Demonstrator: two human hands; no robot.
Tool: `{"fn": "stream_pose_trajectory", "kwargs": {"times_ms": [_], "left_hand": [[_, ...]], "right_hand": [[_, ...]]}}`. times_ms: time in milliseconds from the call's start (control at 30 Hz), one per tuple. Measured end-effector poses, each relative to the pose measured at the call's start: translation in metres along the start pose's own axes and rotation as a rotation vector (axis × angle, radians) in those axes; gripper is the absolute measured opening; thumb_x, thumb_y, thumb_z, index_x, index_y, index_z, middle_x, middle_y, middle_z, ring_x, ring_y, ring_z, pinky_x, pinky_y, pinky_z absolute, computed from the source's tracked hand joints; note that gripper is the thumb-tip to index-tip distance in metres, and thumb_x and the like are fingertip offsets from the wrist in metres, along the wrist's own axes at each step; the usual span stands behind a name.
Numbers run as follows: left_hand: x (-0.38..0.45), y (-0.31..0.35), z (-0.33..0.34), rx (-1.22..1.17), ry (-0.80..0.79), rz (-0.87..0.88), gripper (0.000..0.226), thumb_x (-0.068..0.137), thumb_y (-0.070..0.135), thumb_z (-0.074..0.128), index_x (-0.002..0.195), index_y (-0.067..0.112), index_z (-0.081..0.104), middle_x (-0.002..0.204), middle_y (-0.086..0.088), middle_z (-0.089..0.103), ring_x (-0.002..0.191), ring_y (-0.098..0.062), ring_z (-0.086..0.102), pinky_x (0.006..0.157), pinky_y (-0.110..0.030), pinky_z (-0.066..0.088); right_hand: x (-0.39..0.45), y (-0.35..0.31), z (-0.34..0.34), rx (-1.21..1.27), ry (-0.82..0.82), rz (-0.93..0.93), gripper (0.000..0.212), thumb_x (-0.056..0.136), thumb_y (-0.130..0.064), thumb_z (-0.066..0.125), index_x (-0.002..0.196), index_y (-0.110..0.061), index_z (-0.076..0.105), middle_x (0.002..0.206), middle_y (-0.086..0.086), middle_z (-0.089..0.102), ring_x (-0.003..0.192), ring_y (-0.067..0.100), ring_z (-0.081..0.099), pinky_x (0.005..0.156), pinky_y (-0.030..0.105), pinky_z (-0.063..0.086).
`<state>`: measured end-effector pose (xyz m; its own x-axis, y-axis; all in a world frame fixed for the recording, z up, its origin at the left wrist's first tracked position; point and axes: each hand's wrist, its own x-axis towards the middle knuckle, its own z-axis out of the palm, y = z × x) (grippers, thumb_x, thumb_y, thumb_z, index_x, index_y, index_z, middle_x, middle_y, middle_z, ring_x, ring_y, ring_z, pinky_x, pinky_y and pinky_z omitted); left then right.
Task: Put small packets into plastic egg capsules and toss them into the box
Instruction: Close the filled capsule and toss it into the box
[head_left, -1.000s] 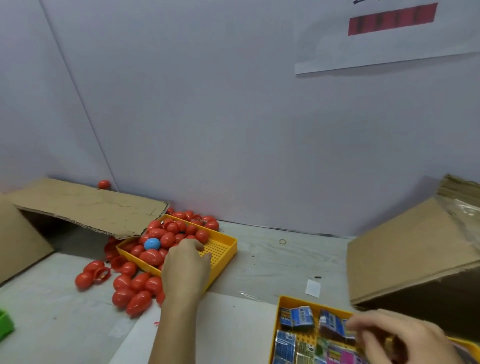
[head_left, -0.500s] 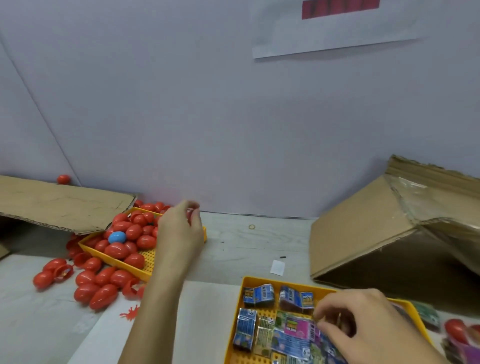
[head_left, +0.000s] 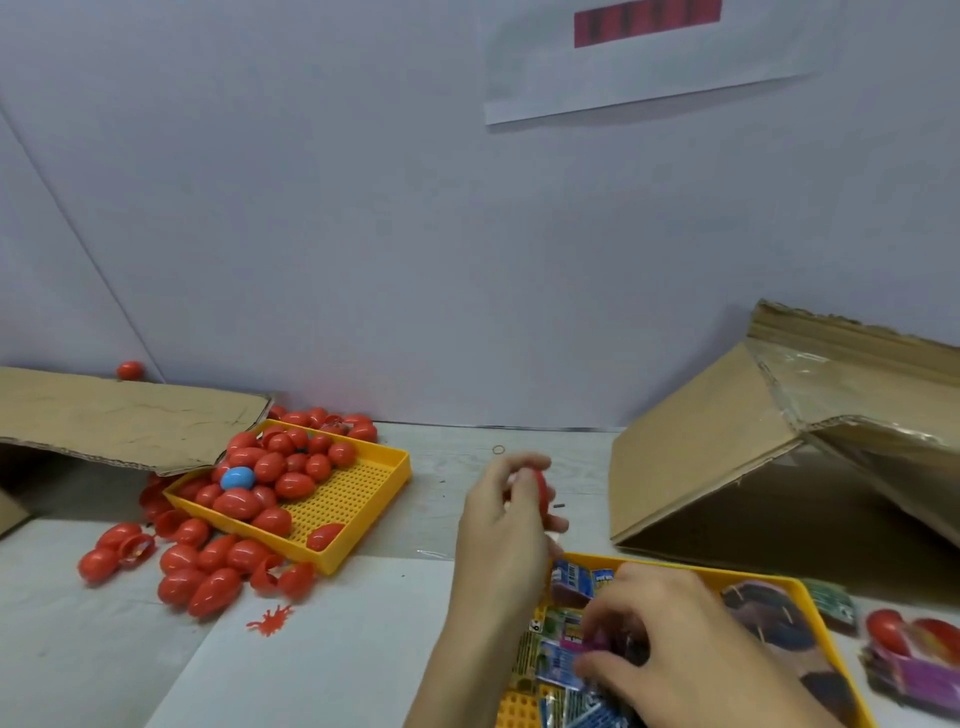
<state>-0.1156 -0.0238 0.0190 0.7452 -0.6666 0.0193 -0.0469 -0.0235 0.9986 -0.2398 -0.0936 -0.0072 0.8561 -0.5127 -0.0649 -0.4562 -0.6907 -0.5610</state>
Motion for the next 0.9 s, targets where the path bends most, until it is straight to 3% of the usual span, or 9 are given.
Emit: {"fn": "stream_pose_trajectory", "kwargs": {"times_ms": [100,233,400,600,800,900], "left_hand": [[0.006,-0.014,-0.009,-0.100,0.046,-0.093,0.019,0.102,0.016,0.049,0.100,0.020,0.067,0.091,-0.010,0.064,0.065,-0.013,0.063,0.053,-0.021,0.050],[0.014,-0.019,-0.014,-0.130,0.070,-0.073,0.021,0.101,0.013,0.048,0.098,0.022,0.067,0.088,-0.008,0.065,0.060,-0.012,0.062,0.054,-0.021,0.052],[0.016,-0.024,-0.012,-0.075,0.058,-0.044,0.023,0.102,0.015,0.046,0.098,0.025,0.066,0.092,-0.007,0.066,0.065,-0.012,0.064,0.058,-0.021,0.055],[0.017,-0.023,-0.012,-0.076,0.068,-0.031,0.022,0.102,0.015,0.047,0.099,0.025,0.066,0.091,-0.007,0.066,0.064,-0.012,0.065,0.058,-0.021,0.055],[0.018,-0.023,-0.014,-0.102,0.076,-0.027,0.021,0.102,0.014,0.048,0.098,0.023,0.066,0.091,-0.008,0.067,0.063,-0.013,0.064,0.056,-0.022,0.052],[0.018,-0.022,-0.014,-0.109,0.080,-0.026,0.021,0.102,0.013,0.048,0.098,0.022,0.067,0.091,-0.009,0.067,0.064,-0.015,0.065,0.056,-0.022,0.052]], "right_hand": [[0.004,-0.004,0.008,-0.018,-0.030,-0.026,0.026,0.078,-0.056,0.068,0.097,-0.037,0.068,0.098,-0.020,0.052,0.092,-0.001,0.051,0.085,0.023,0.048],[0.007,0.000,0.009,-0.052,0.046,-0.016,0.021,0.086,-0.050,0.062,0.103,-0.038,0.066,0.100,-0.022,0.049,0.096,-0.004,0.047,0.087,0.016,0.042],[0.008,0.003,0.007,-0.121,0.000,-0.029,0.027,0.089,-0.050,0.058,0.111,-0.037,0.067,0.108,-0.021,0.051,0.102,-0.003,0.046,0.096,0.017,0.040],[0.006,0.003,0.005,-0.124,0.069,-0.071,0.024,0.091,-0.050,0.054,0.105,-0.038,0.069,0.100,-0.022,0.056,0.095,-0.006,0.050,0.090,0.016,0.044],[0.001,0.003,-0.001,-0.040,0.168,-0.028,0.010,0.082,-0.052,0.063,0.082,-0.042,0.067,0.089,-0.025,0.058,0.089,-0.007,0.055,0.076,0.015,0.049],[-0.002,0.008,-0.006,0.072,0.183,0.019,0.002,0.077,-0.048,0.070,0.077,-0.048,0.069,0.087,-0.035,0.060,0.093,-0.018,0.051,0.067,0.009,0.048]]}}
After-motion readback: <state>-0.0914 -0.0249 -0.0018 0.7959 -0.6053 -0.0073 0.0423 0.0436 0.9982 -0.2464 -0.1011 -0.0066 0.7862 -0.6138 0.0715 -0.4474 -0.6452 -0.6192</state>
